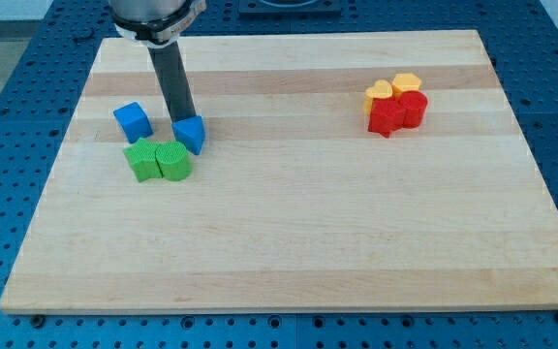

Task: Move the blue cube closer to the blue triangle

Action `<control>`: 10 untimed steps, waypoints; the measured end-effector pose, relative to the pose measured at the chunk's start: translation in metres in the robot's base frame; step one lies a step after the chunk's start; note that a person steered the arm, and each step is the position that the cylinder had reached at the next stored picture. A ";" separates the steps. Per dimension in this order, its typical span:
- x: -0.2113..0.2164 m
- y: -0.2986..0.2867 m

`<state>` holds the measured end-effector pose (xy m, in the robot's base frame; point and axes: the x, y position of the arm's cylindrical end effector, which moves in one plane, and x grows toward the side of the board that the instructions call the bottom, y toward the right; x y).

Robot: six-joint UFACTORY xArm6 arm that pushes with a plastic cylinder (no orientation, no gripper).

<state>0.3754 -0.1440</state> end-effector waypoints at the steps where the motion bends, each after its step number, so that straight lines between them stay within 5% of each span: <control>1: 0.000 -0.004; 3: 0.001 -0.015; 6: -0.071 -0.055; 8: -0.034 -0.126; 10: 0.019 -0.085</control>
<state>0.3943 -0.2294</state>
